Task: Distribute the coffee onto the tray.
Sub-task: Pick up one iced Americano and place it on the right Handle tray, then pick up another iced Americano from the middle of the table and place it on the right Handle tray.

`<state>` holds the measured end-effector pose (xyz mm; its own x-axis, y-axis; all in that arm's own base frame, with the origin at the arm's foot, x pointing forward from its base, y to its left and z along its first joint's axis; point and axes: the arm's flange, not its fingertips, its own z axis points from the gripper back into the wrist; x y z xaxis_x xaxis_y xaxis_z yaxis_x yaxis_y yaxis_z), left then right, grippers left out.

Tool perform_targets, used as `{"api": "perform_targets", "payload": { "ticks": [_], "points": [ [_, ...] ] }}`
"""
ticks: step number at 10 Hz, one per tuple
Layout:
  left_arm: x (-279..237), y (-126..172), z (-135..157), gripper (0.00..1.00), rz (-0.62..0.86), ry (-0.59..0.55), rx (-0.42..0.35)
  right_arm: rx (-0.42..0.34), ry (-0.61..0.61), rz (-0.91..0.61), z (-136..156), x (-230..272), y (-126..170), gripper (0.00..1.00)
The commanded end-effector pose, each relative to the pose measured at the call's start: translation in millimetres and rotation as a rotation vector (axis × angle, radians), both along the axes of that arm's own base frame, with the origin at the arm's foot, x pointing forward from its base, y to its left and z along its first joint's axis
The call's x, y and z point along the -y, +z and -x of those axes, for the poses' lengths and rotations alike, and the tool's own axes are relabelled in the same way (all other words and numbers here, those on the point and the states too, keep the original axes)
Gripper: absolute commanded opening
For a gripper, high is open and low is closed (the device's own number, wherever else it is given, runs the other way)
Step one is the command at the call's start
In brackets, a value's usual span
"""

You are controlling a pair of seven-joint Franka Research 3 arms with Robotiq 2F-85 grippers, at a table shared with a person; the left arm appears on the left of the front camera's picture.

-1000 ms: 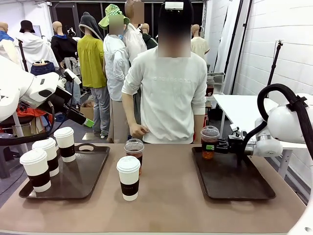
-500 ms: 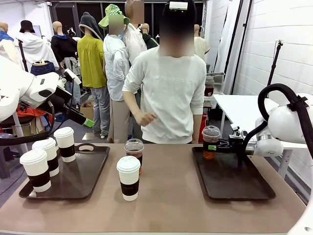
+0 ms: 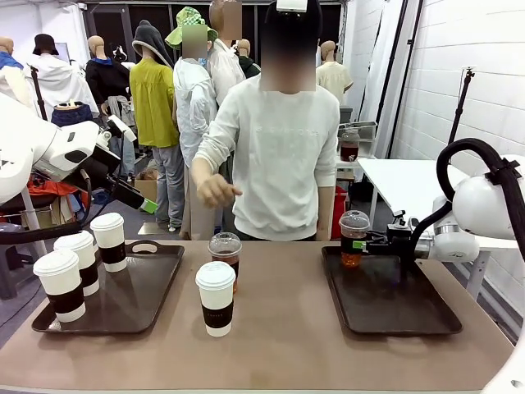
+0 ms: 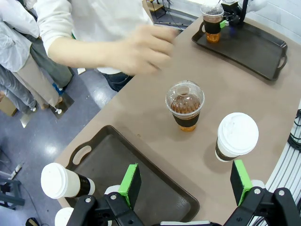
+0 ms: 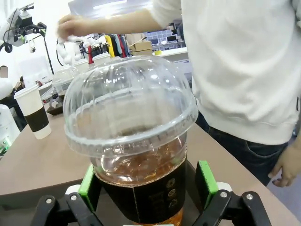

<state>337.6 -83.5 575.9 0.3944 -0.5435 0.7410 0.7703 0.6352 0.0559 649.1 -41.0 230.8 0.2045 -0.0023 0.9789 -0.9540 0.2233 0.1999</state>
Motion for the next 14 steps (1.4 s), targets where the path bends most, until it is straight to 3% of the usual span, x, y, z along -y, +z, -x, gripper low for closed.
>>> {"api": "perform_targets", "payload": {
  "ticks": [1, 4, 9, 11, 14],
  "points": [
    [-1, -1, 0, 1.0, 0.01, -0.004, -0.003, -0.032, -0.049, -0.002, 14, 2, 7, 1.0],
    [-1, -1, 0, 1.0, 0.01, -0.004, -0.003, -0.068, -0.07, 0.003, 33, 10, 7, 1.0],
    [-1, -1, 0, 1.0, 0.01, -0.004, -0.003, -0.066, -0.113, 0.026, 71, 26, 9, 1.0],
    [-1, -1, 0, 1.0, 0.01, -0.004, -0.003, -0.046, -0.145, 0.045, 75, 27, 11, 1.0],
    [-1, -1, 0, 1.0, 0.01, -0.004, -0.003, -0.078, -0.091, 0.015, 64, 30, 6, 1.0]
  ]
}}
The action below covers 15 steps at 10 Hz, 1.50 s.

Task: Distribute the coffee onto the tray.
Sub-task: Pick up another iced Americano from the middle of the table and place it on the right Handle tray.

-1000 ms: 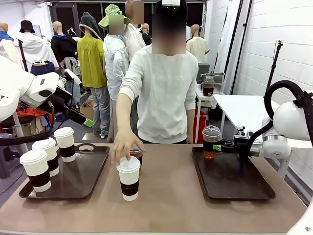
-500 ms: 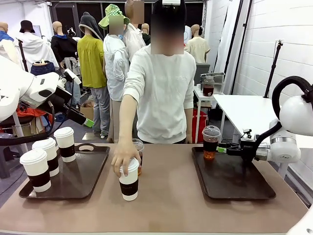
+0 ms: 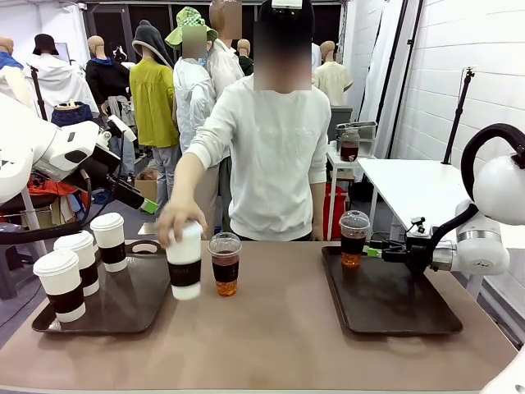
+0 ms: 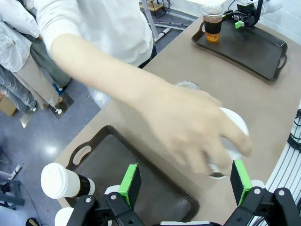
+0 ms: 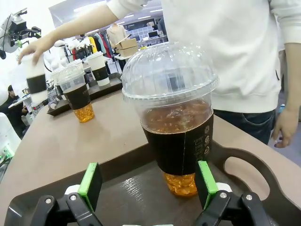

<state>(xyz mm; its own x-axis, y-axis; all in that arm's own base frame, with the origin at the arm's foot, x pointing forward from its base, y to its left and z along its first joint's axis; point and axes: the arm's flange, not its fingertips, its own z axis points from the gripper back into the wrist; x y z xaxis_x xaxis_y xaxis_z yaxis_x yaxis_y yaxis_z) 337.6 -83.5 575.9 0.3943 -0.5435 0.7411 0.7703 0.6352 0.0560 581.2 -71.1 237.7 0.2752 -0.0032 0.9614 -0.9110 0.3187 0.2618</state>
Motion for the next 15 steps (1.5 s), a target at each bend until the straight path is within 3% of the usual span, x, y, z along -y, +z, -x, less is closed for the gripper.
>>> {"api": "perform_targets", "payload": {
  "ticks": [1, 6, 10, 15],
  "points": [
    [-1, -1, 0, 1.0, 0.01, -0.004, -0.003, -0.005, 0.005, -0.008, -3, 0, -1, 1.0],
    [-1, -1, 0, 1.0, 0.01, -0.004, -0.003, -0.002, 0.005, 0.009, 1, -1, 2, 1.0],
    [-1, -1, 0, 1.0, 0.01, -0.004, -0.003, -0.039, 0.002, 0.035, 40, -15, 19, 1.0],
    [-1, -1, 0, 1.0, 0.01, -0.004, -0.003, -0.034, 0.149, 0.068, 73, -58, 29, 1.0]
  ]
}}
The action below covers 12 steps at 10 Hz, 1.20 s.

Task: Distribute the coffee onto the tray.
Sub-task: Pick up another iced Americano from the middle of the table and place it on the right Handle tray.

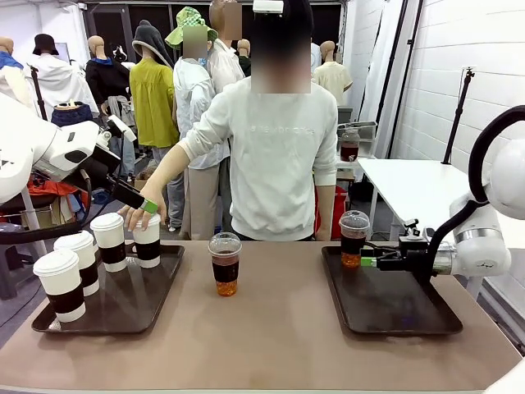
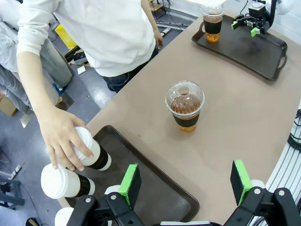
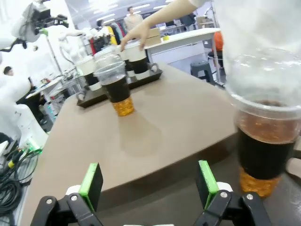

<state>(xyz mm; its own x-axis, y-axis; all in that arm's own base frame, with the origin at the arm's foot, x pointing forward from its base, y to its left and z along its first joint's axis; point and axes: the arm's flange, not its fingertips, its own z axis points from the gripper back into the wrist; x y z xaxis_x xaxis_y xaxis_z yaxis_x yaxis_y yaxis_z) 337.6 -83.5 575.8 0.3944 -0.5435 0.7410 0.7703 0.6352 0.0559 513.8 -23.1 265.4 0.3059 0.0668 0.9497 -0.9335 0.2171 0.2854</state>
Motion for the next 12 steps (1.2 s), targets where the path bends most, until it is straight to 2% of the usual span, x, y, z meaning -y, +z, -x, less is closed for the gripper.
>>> {"api": "perform_targets", "payload": {
  "ticks": [1, 7, 8, 10, 12],
  "points": [
    [-1, -1, 0, 1.0, 0.011, -0.004, -0.003, 0.021, 0.048, 0.041, 8, -23, 1, 1.0],
    [-1, -1, 0, 1.0, 0.011, -0.004, -0.003, 0.155, 0.09, 0.078, 3, -106, -9, 1.0],
    [-1, -1, 0, 1.0, 0.011, -0.004, -0.003, 0.15, 0.097, 0.084, -4, -124, -10, 1.0],
    [-1, -1, 0, 1.0, 0.011, -0.004, -0.003, 0.191, 0.065, 0.096, -17, -152, -8, 1.0],
    [-1, -1, 0, 1.0, 0.011, -0.004, -0.003, 0.174, 0.099, 0.084, -28, -176, -10, 1.0]
  ]
}}
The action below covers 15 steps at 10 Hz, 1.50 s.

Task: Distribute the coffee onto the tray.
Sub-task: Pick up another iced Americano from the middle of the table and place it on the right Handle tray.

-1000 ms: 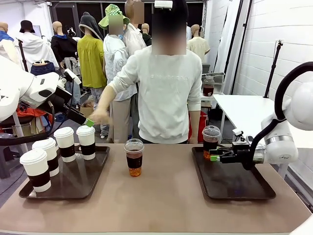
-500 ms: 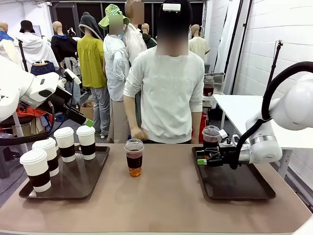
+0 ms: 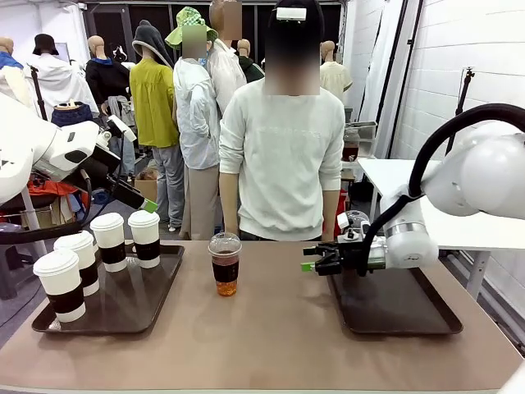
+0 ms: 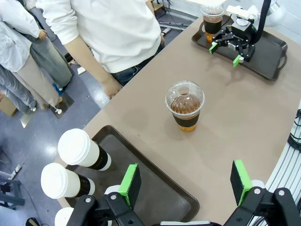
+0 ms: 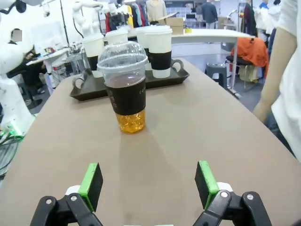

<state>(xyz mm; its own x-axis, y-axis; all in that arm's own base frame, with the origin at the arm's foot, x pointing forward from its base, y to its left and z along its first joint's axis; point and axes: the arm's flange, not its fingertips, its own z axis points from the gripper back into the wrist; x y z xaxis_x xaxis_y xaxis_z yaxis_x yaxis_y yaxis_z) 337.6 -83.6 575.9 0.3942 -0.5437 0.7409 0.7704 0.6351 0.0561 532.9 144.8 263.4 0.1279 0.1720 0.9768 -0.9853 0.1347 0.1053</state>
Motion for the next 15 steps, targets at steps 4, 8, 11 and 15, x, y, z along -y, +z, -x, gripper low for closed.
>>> {"api": "perform_targets", "payload": {
  "ticks": [4, 8, 11, 15],
  "points": [
    [-1, -1, 0, 1.0, 0.011, -0.004, -0.003, -0.023, 0.06, -0.008, -10, -20, -5, 1.0],
    [-1, -1, 0, 1.0, 0.011, -0.004, -0.003, 0.003, 0.039, -0.007, -10, -24, -6, 1.0],
    [-1, -1, 0, 1.0, 0.011, -0.004, -0.003, 0.004, 0.054, -0.006, -10, -34, -9, 1.0],
    [-1, -1, 0, 1.0, 0.011, -0.004, -0.003, -0.002, 0.109, -0.01, -20, -81, -15, 1.0]
  ]
}}
